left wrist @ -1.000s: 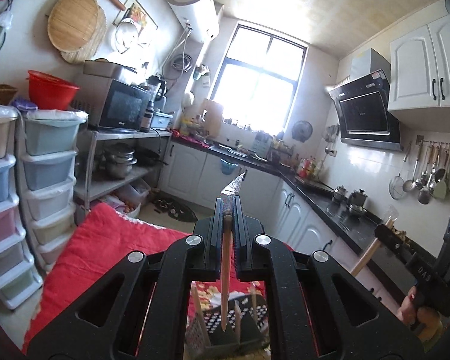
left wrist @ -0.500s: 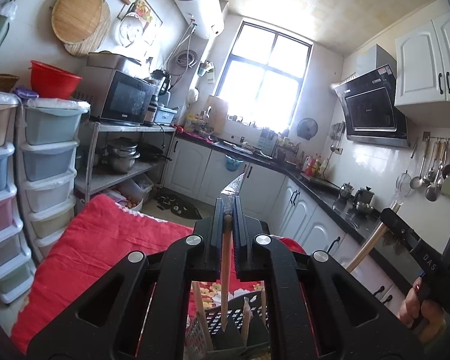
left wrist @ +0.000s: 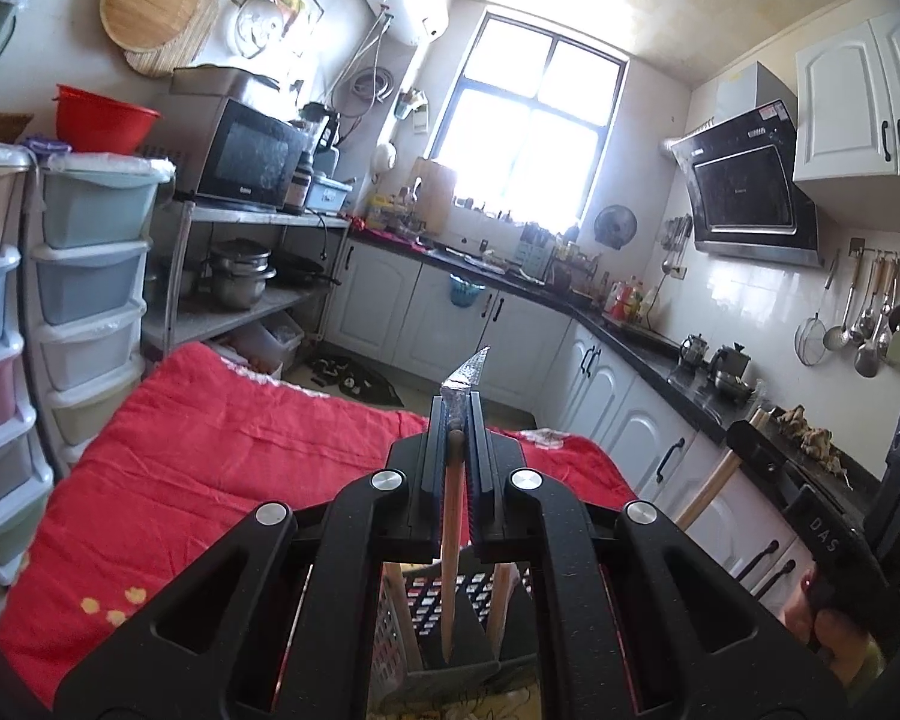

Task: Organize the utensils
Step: 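Open the left tool over the basket while the right tool releases its chopstick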

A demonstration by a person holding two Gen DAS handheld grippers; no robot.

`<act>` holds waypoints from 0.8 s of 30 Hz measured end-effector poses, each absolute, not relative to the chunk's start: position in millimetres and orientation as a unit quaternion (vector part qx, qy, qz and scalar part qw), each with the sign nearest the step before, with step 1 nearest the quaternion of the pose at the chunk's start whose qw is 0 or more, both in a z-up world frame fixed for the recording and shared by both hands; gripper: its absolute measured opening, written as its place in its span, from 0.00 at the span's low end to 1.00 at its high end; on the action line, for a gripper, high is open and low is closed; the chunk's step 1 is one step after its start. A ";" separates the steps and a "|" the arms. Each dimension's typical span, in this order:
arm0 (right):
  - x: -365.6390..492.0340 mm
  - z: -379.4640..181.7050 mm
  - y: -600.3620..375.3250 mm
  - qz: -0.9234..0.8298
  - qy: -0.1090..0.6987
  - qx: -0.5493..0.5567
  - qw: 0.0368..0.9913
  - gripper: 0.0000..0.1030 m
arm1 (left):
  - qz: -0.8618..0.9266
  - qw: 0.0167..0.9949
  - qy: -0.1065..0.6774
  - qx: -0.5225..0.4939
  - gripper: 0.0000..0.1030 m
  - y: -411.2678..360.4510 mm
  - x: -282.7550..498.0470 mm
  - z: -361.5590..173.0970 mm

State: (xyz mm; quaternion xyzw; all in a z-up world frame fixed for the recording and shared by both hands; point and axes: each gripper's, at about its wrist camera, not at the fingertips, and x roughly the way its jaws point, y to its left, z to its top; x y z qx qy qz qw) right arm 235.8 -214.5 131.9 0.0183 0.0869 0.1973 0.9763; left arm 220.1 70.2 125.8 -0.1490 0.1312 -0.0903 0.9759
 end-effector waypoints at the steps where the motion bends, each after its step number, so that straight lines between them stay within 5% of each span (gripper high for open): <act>1: 237.3 128.4 -214.6 0.195 0.092 0.020 0.976 0.05 | -0.091 0.975 0.134 -0.149 0.03 69.2 220.8 123.5; 12: 245.3 104.5 -215.4 0.188 0.135 0.038 0.972 0.07 | -0.097 0.971 0.162 -0.148 0.03 64.7 226.8 103.7; 14: 246.2 101.8 -214.6 0.190 0.146 0.040 0.970 0.19 | -0.099 0.969 0.168 -0.149 0.03 64.0 227.8 100.7; 16: 245.2 99.3 -215.1 0.192 0.153 0.046 0.968 0.34 | -0.097 0.969 0.174 -0.148 0.08 63.7 228.5 98.8; 24: 231.8 98.1 -216.9 0.198 0.171 0.053 0.964 0.43 | -0.094 0.965 0.190 -0.154 0.49 66.6 224.4 94.2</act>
